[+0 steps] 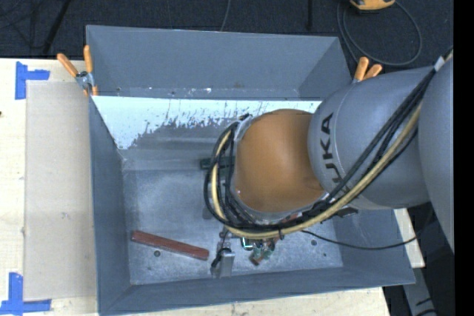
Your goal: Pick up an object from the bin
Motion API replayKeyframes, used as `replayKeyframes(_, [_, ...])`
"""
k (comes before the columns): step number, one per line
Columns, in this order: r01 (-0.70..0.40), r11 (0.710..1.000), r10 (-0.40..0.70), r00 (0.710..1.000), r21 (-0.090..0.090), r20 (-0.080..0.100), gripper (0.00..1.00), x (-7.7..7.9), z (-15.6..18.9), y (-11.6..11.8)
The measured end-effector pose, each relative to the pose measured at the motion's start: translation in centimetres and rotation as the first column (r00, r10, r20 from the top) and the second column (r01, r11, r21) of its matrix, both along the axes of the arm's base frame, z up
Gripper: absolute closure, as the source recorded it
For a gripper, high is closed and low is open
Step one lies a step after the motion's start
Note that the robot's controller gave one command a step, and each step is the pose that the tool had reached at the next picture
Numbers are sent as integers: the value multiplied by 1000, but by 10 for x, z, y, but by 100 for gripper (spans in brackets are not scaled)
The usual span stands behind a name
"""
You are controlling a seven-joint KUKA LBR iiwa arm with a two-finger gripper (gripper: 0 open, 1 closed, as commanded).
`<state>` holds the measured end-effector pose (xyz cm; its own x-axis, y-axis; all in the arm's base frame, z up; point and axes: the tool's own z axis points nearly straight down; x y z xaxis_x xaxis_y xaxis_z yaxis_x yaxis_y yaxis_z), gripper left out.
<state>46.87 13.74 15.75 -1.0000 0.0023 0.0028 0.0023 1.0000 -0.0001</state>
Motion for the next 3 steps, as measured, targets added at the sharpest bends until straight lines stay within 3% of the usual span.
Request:
replayKeyframes(1, [1, 1000, -1, 1000, 0, 0, 0, 0, 0, 0])
replayKeyframes(2, [-101, 995, 101, 995, 0, 5, 0, 16, -39, 7])
replayKeyframes(3, [-259, 966, 259, 966, 1, 2, 100, 30, -88, 39])
